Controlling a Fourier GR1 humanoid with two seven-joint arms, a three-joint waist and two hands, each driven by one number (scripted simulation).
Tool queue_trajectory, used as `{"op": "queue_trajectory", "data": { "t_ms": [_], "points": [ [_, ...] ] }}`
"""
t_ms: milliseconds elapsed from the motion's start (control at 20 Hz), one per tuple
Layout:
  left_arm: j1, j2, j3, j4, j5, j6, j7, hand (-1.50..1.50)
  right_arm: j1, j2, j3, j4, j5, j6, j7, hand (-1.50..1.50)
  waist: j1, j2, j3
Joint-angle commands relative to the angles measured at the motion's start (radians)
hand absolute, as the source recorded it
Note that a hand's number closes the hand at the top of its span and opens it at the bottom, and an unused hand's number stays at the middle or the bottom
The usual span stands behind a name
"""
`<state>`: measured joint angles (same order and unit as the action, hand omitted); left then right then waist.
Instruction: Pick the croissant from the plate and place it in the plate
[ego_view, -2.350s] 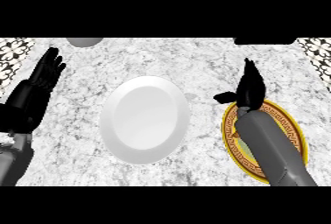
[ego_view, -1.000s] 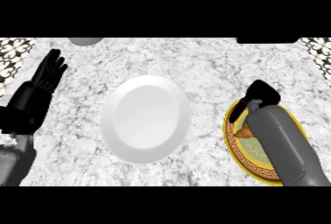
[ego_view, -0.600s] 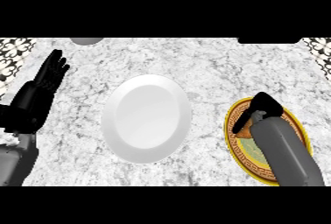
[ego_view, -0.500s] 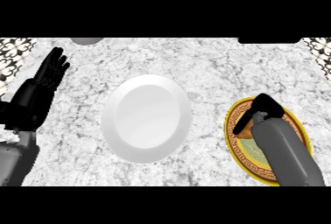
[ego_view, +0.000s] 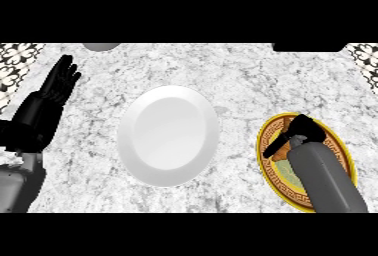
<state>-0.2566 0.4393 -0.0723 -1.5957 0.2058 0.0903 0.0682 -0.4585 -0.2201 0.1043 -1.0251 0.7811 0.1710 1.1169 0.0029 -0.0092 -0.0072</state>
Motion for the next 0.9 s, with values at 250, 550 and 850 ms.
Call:
{"op": "queue_trajectory", "data": {
  "t_ms": [250, 550, 850],
  "points": [
    [-0.033, -0.030, 0.024, 0.022, -0.034, -0.005, 0.017, 0.00, 0.058, -0.068, 0.078, -0.027, 0.189, -0.117, -0.126, 1.50, -0.008, 0.008, 0.007],
    [0.024, -0.022, 0.031, 0.007, -0.025, -0.007, 0.007, 0.00, 0.290, -0.274, 0.169, -0.262, 0.107, -0.119, -0.667, 1.50, -0.043, -0.002, 0.007],
    [-0.008, -0.014, 0.062, 0.029, -0.009, -0.050, -0.013, 0.00, 0.406, -0.392, 0.088, -0.426, 0.101, -0.283, -0.833, 1.50, -0.025, 0.005, 0.007]
  ]
}}
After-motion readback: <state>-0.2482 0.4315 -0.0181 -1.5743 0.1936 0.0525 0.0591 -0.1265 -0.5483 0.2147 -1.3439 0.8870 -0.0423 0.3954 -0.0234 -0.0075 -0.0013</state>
